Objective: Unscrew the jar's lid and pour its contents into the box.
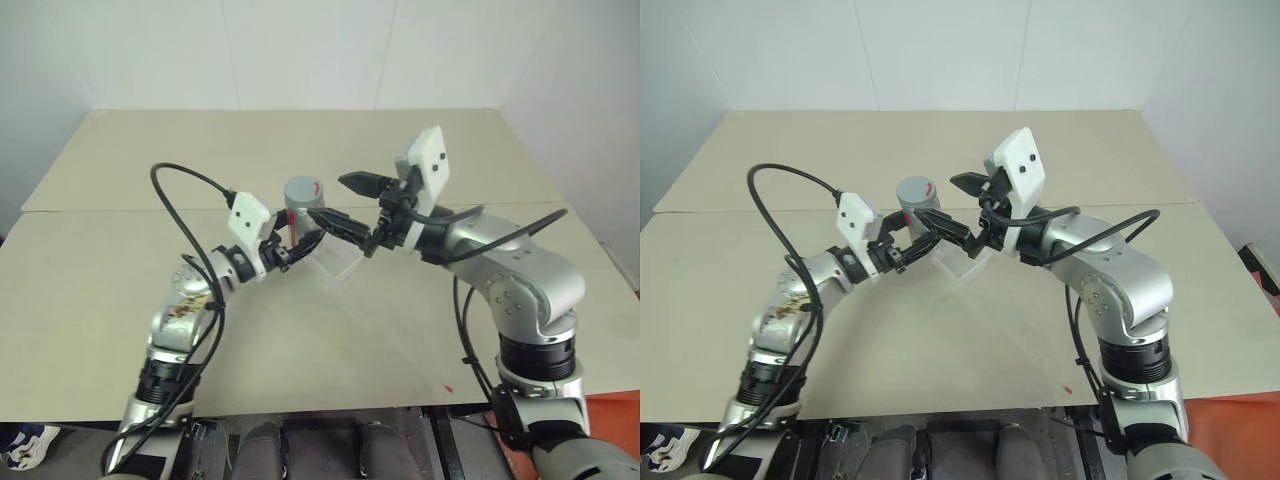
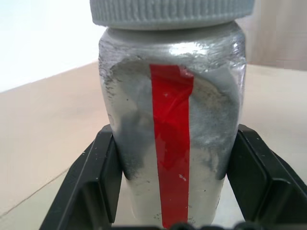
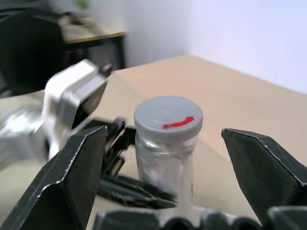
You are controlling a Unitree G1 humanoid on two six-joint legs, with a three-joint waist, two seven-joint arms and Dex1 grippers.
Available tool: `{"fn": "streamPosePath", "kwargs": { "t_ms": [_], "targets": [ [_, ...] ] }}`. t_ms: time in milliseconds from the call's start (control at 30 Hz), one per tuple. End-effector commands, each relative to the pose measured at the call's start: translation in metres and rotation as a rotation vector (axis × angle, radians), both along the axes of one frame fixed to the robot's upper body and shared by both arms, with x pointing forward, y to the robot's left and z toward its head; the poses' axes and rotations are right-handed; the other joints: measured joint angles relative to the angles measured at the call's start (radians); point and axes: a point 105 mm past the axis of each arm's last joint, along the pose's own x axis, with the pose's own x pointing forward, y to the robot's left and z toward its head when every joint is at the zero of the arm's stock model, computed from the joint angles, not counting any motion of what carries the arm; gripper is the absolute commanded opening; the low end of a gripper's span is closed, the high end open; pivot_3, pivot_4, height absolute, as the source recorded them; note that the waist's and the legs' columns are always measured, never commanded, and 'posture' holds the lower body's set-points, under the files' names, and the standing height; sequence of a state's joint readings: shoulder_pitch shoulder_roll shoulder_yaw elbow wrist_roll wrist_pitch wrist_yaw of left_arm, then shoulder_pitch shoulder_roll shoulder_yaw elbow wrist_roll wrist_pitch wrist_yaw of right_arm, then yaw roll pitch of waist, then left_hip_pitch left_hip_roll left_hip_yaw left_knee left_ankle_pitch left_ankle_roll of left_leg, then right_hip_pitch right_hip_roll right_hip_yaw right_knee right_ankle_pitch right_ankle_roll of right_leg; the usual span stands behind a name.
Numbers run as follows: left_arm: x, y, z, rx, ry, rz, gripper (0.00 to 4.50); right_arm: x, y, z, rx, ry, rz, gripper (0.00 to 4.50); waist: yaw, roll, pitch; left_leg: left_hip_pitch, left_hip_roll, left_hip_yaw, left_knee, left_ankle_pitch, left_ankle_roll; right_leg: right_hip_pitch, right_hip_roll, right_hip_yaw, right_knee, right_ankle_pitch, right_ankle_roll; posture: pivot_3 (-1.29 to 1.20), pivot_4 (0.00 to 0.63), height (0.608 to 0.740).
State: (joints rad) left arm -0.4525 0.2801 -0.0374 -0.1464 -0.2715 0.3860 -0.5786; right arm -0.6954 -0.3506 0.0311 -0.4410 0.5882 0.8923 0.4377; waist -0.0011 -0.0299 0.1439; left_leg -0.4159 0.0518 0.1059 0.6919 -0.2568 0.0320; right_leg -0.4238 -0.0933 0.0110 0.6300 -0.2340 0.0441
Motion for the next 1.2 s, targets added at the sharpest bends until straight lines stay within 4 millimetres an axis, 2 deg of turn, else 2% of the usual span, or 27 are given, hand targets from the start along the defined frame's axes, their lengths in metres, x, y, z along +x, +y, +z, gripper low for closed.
{"fn": "streamPosePath", "kwargs": {
  "t_ms": [33, 167, 567, 1100, 1200],
  "targets": [
    [0.002, -0.007, 0.009, 0.009, -0.044, 0.059, 2.74, 0.002, 0.007, 0.013, 0.005, -0.06, -0.084, 4.47, -0.001, 0.0, 0.0, 0.0, 0.0, 0.0, 0.0, 0.0, 0.0, 0.0, 0.0, 0.0, 0.0, 0.0, 0.0, 0.0, 0.15, 0.74],
    [0.004, -0.012, 0.007, 0.021, -0.05, 0.098, 2.74, 0.005, 0.013, 0.018, 0.051, -0.047, -0.112, 4.47, -0.001, 0.0, 0.0, 0.0, 0.0, 0.0, 0.0, 0.0, 0.0, 0.0, 0.0, 0.0, 0.0, 0.0, 0.0, 0.0, 0.15, 0.74],
    [0.001, -0.012, 0.015, 0.025, -0.065, 0.114, 2.74, 0.016, 0.034, 0.011, 0.001, -0.033, -0.141, 4.47, -0.007, 0.0, 0.0, 0.0, 0.0, 0.0, 0.0, 0.0, 0.0, 0.0, 0.0, 0.0, 0.0, 0.0, 0.0, 0.0, 0.15, 0.74],
    [0.002, -0.015, 0.021, 0.031, -0.077, 0.06, 2.74, 0.024, 0.034, 0.013, 0.024, -0.036, -0.167, 4.47, -0.011, 0.0, 0.0, 0.0, 0.0, 0.0, 0.0, 0.0, 0.0, 0.0, 0.0, 0.0, 0.0, 0.0, 0.0, 0.0, 0.15, 0.74],
    [0.003, -0.016, 0.021, 0.02, -0.072, 0.049, 2.74, 0.024, 0.032, 0.014, 0.017, -0.045, -0.169, 3.87, -0.011, 0.0, 0.0, 0.0, 0.0, 0.0, 0.0, 0.0, 0.0, 0.0, 0.0, 0.0, 0.0, 0.0, 0.0, 0.0, 0.15, 0.74]
  ]
}}
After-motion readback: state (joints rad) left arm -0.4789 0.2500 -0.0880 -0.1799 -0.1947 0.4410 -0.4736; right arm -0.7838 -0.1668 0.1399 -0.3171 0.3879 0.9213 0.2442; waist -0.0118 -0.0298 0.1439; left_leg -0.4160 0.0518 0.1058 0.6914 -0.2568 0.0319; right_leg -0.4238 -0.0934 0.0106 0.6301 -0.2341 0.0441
